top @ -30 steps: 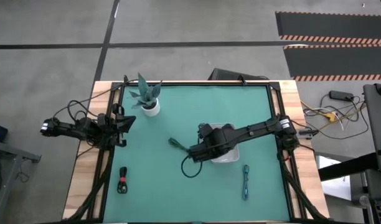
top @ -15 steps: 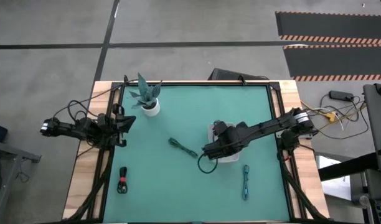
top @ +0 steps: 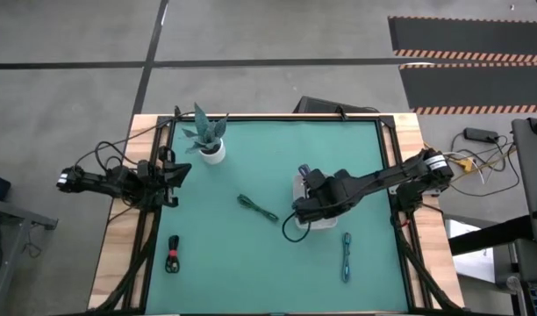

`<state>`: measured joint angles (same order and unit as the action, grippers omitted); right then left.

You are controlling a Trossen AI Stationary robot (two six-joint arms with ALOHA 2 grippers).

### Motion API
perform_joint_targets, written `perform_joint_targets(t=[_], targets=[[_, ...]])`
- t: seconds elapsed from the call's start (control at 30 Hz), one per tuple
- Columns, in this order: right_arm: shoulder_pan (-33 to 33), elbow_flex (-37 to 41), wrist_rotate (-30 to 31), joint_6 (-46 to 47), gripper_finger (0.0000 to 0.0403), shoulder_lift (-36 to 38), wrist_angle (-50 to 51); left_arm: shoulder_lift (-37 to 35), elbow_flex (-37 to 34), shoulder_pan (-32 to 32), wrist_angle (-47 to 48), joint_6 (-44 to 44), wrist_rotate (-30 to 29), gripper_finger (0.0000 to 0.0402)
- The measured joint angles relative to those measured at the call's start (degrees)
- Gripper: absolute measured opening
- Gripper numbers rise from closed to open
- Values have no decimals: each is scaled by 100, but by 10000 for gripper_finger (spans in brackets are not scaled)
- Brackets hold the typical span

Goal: Pick and place USB-C Cables
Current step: Put the violet charger cable into the gray bin

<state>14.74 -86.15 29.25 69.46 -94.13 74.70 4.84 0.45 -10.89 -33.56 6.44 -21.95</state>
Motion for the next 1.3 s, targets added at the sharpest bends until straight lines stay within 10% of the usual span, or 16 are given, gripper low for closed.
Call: perform_joint_targets(t=[1.3], targets=[[-13,210,82,-351,24,-54,-374,0,0,0,2,0,-3,0]])
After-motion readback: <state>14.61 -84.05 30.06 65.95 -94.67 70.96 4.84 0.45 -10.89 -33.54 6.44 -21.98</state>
